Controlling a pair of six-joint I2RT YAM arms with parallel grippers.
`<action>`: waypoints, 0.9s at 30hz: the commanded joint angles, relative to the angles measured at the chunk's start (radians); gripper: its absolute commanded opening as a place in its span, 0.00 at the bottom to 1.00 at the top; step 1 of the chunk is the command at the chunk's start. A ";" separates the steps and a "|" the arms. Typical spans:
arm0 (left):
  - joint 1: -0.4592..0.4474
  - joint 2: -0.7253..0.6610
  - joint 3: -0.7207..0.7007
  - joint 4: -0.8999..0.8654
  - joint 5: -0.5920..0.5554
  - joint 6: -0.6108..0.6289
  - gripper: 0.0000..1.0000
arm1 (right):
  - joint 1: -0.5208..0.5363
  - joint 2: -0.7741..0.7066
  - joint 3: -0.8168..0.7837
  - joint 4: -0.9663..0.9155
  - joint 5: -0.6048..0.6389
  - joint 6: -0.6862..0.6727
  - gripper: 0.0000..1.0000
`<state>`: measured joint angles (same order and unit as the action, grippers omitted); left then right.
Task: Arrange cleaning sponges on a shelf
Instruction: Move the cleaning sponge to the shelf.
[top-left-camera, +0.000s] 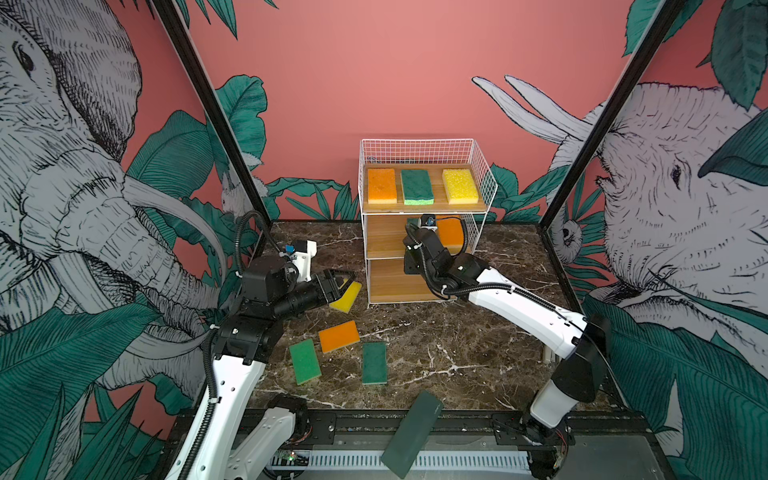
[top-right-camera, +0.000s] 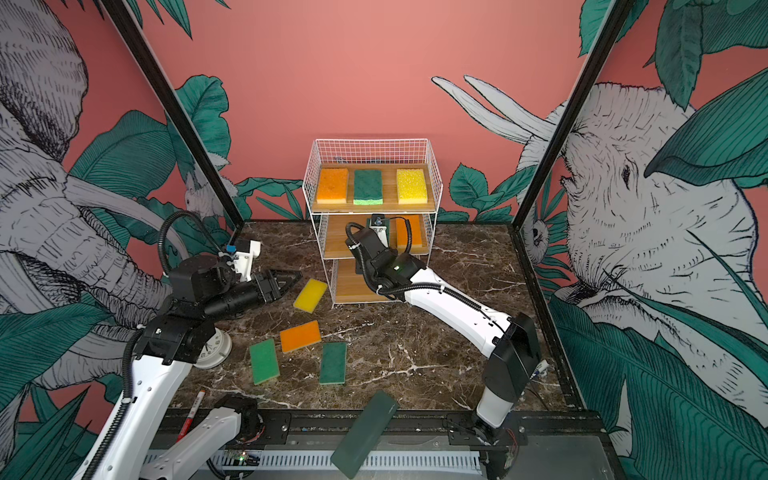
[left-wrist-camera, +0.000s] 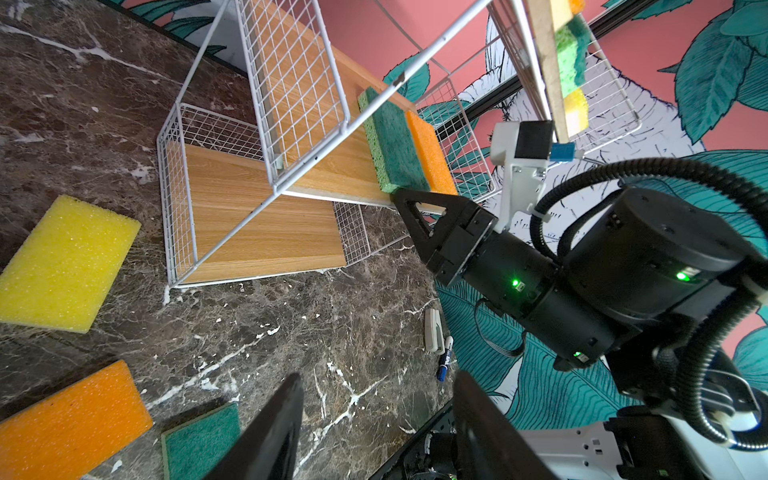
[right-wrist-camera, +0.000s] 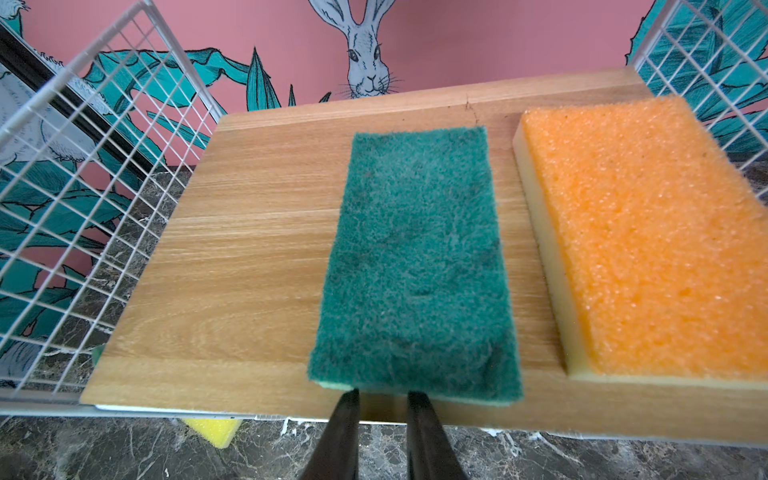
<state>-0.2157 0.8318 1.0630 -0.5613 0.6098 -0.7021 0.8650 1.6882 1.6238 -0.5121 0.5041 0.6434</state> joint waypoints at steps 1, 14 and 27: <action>0.003 -0.019 -0.006 0.023 0.001 -0.007 0.59 | -0.011 -0.009 0.010 0.043 0.046 -0.006 0.24; 0.004 -0.022 -0.012 0.031 0.001 -0.014 0.59 | -0.011 -0.007 -0.007 0.079 0.048 -0.019 0.24; 0.003 -0.020 -0.008 0.037 0.001 -0.020 0.59 | -0.009 -0.051 -0.082 0.135 0.039 -0.027 0.25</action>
<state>-0.2161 0.8234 1.0576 -0.5468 0.6098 -0.7151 0.8646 1.6714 1.5562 -0.4076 0.5205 0.6228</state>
